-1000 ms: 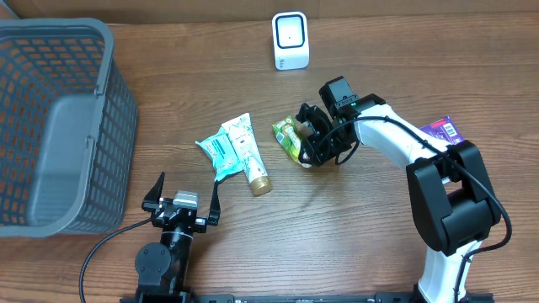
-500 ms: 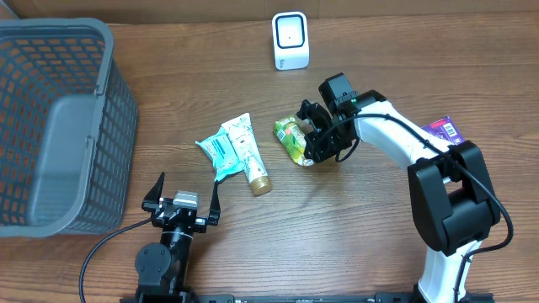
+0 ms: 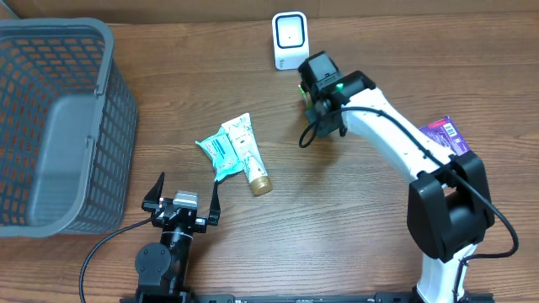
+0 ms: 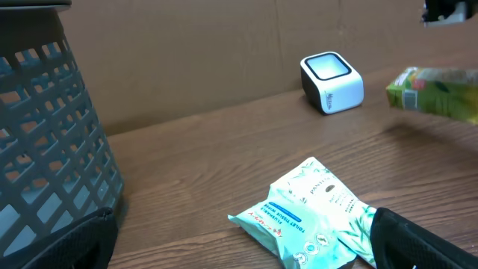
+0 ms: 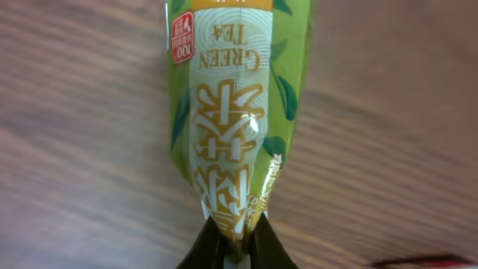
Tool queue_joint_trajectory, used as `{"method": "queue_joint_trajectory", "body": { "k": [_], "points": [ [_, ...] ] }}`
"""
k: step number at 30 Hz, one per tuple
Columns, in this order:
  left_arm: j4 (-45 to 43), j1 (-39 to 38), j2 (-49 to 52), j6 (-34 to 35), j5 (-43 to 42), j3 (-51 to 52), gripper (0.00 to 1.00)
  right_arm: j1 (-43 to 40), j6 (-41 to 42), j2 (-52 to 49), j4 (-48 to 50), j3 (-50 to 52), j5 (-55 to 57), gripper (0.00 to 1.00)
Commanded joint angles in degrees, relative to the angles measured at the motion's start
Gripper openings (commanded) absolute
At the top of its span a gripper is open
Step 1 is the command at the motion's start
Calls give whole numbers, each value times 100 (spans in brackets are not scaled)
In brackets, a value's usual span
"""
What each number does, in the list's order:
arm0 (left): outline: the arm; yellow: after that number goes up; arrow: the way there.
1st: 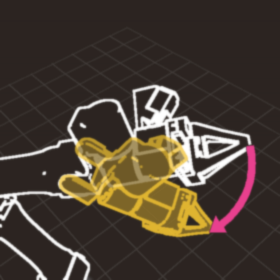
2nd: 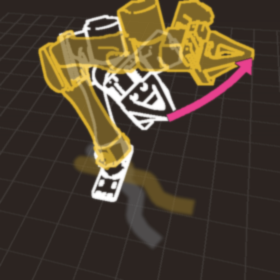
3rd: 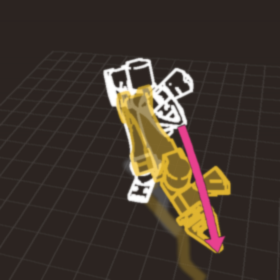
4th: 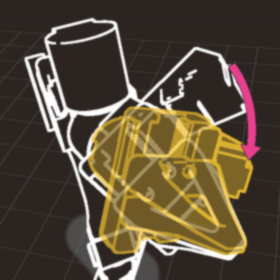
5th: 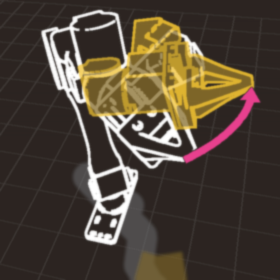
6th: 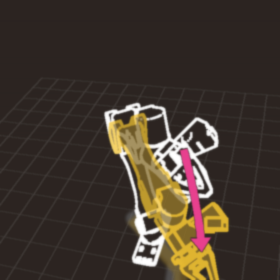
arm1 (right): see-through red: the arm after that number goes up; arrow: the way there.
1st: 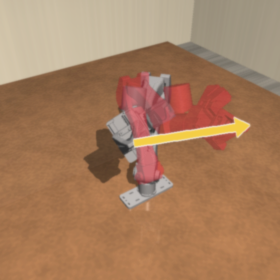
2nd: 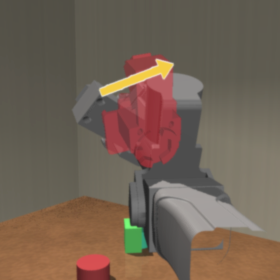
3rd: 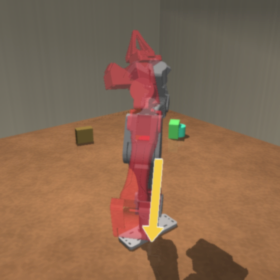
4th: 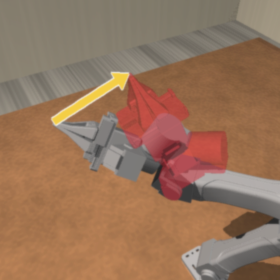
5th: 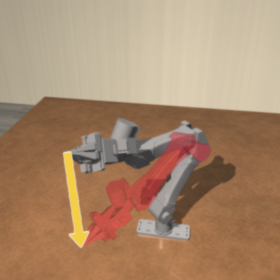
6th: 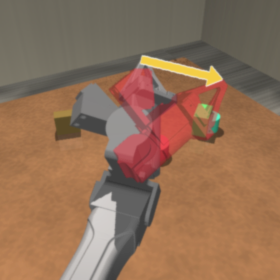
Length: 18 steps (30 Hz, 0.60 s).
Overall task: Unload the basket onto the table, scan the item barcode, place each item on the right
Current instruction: 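Raise the juice box to the white scanner and hold it there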
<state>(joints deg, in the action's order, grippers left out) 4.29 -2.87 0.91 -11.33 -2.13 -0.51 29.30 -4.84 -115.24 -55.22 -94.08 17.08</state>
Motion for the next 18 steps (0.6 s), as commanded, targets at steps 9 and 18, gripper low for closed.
{"method": "queue_joint_trajectory", "body": {
  "k": [9,18],
  "points": [
    [9,33,-28,17,0,24,100,354,-1425,310,2594,-216,2900,4],
    [9,33,-28,17,0,24,100,70,-2999,254,5525,-216,1672,4]
  ]
}}
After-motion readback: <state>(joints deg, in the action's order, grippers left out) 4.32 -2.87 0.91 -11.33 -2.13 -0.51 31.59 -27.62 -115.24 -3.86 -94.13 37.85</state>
